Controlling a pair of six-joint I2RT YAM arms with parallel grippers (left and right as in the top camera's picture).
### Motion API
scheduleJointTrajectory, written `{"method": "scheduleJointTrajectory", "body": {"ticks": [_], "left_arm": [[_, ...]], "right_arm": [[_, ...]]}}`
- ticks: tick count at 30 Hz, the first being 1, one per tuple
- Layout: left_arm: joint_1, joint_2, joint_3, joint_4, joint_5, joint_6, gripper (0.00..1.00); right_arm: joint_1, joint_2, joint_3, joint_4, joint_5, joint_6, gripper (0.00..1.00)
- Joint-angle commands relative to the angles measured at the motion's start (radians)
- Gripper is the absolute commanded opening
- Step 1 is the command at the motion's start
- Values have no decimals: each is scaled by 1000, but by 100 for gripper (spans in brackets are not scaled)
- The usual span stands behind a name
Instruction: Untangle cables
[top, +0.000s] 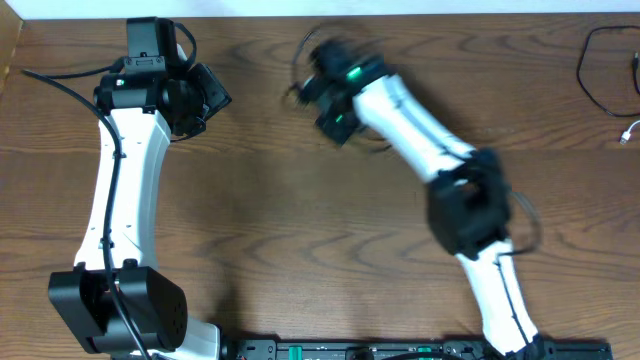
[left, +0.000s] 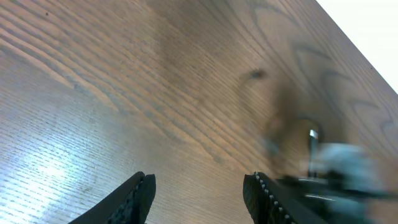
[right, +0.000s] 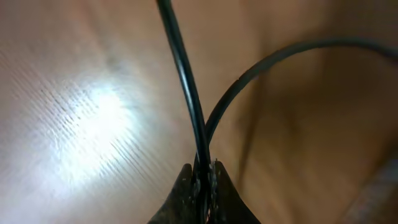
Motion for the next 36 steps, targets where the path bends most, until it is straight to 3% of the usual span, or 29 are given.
{"method": "scheduleJointTrajectory", "body": {"ticks": [1, 8, 16, 26, 36], "left_arm": [[3, -7, -10, -6, 0, 14, 51], [3, -7, -10, -7, 0, 14, 52], [3, -7, -10, -6, 0, 14, 52], [-1, -7, -10, -7, 1, 13, 52], [-39, -7, -10, -6, 0, 14, 52]], "right_arm": [[-102, -217, 16, -2, -101, 112, 1], [-336, -427, 16, -31, -144, 264, 1], [-560, -536, 16, -135, -120, 383, 1], [-776, -580, 16, -341, 404, 644, 1], [-989, -569, -10, -378, 540, 721, 1]]}}
